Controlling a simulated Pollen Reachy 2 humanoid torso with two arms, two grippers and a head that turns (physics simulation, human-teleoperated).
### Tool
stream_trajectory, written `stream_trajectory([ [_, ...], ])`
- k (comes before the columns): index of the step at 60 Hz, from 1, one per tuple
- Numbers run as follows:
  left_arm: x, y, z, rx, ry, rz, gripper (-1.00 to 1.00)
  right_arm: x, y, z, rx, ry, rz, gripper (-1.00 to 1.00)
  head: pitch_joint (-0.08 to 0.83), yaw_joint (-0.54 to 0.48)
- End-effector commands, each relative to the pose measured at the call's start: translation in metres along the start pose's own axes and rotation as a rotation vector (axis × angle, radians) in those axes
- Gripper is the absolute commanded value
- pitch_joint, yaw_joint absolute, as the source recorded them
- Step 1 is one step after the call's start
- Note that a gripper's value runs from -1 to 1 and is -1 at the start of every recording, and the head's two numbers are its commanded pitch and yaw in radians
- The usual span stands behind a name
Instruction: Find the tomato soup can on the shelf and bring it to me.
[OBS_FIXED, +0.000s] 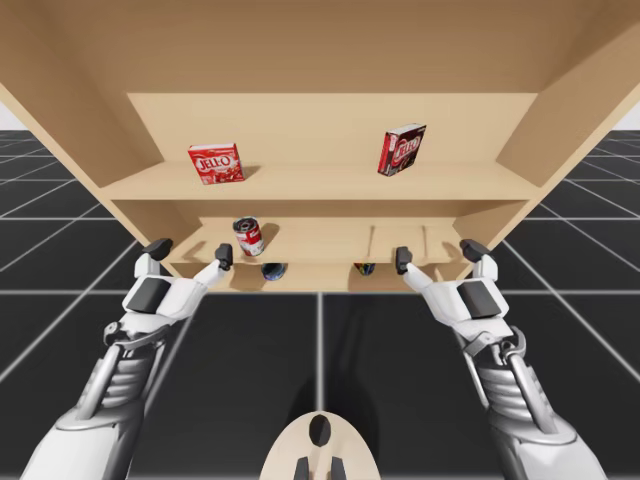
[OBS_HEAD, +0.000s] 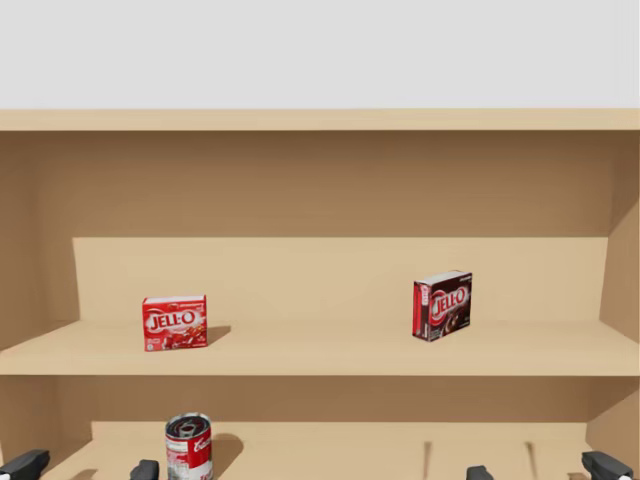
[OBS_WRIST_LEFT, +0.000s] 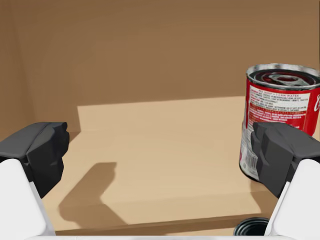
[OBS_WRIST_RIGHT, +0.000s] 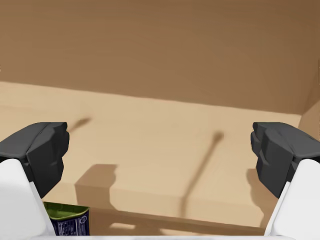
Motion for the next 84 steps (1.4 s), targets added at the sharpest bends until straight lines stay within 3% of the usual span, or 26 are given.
stream_trajectory([
  [1,0.000,-0.001,0.000,-0.001,0.001,-0.003,-1.00,-0.001,0.004,0.002,-0.029,-0.015,-0.023,-1.00,0.008,0.01],
  [8,0.000,-0.001,0.000,-0.001,-0.001,-0.003,-1.00,0.003,0.005,0.002,-0.006,-0.016,-0.025,-1.00,0.028,0.00],
  [25,0.000,-0.002,0.001,-0.011,-0.006,-0.004,-1.00,0.003,0.004,0.002,-0.018,-0.011,-0.027,-1.00,0.185,0.02],
  [45,0.001,-0.003,0.002,-0.023,-0.013,-0.009,-1.00,0.001,0.006,0.002,-0.010,0.003,-0.006,-1.00,0.376,0.22],
  [62,0.010,-0.015,0.010,-0.062,-0.026,0.010,-1.00,-0.001,0.008,0.002,-0.005,0.013,0.005,-1.00,0.415,0.27],
  [65,0.015,-0.020,0.014,-0.074,-0.030,0.026,-1.00,-0.001,0.008,0.002,-0.005,0.014,0.004,-1.00,0.416,0.27],
  [67,0.021,-0.025,0.017,-0.112,-0.012,0.069,-1.00,-0.001,0.008,0.002,-0.007,0.014,0.002,-1.00,0.418,0.27],
  [76,0.046,-0.044,0.026,-0.188,0.078,0.164,-1.00,-0.001,0.007,0.002,-0.013,0.016,0.000,-1.00,0.414,0.26],
  [79,0.051,-0.049,0.025,-0.191,0.092,0.171,-1.00,-0.002,0.007,0.002,-0.013,0.017,0.000,-1.00,0.414,0.26],
  [84,0.052,-0.060,0.013,-0.189,0.114,0.143,-1.00,-0.002,0.007,0.001,-0.013,0.016,0.001,-1.00,0.413,0.26],
])
